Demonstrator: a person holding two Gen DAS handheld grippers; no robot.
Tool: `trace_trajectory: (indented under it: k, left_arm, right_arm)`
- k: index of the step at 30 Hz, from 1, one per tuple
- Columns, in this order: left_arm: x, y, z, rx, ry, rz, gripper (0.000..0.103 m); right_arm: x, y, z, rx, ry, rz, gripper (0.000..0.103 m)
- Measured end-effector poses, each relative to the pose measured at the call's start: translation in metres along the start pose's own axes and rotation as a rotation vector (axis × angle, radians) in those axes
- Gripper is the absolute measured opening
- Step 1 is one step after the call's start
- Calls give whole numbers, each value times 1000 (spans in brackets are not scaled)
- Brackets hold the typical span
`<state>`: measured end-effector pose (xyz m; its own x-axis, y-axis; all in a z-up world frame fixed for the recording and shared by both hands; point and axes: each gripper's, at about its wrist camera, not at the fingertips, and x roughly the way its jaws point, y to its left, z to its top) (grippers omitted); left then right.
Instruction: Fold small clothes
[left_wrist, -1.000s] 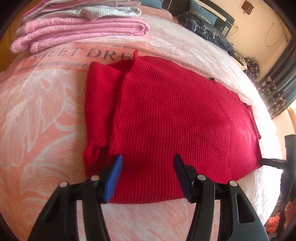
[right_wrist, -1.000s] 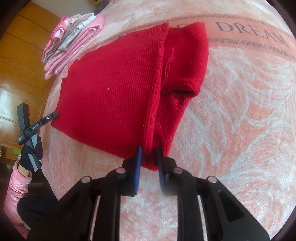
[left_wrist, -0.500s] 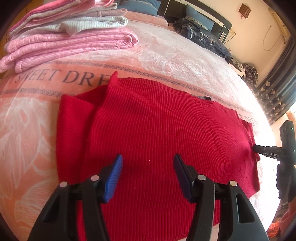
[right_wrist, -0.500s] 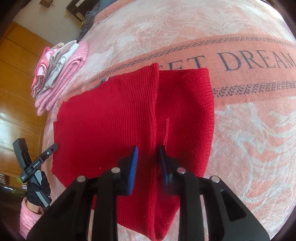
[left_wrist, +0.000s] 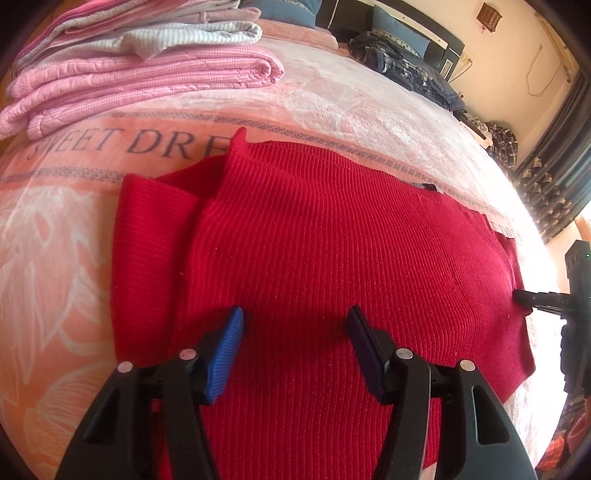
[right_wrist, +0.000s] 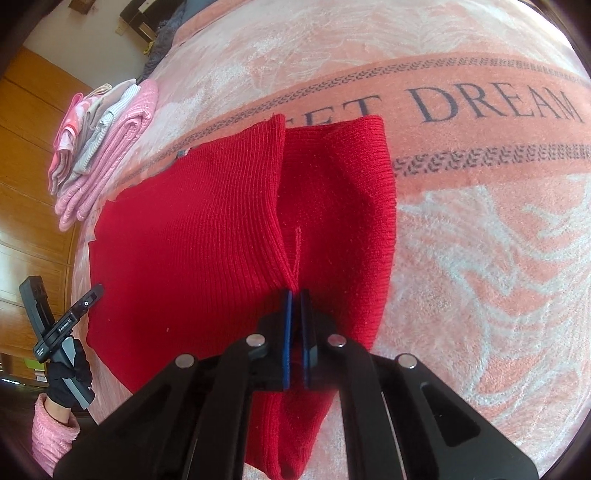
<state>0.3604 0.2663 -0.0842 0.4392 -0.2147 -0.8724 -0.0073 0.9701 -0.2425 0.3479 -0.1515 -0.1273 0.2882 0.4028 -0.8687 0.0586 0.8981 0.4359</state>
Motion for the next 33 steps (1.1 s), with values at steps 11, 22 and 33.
trace_trajectory:
  k: [11, 22, 33]
  left_arm:
    - [-3, 0, -3, 28, -8, -39, 68]
    - [-2, 0, -2, 5, -3, -53, 73]
    - [-1, -4, -3, 8, 0, -46, 76]
  right_arm:
    - [-45, -5, -10, -21, -68, 57, 67]
    - [-30, -45, -29, 39, 24, 183, 70]
    - [-2, -24, -19, 8, 10, 207, 33]
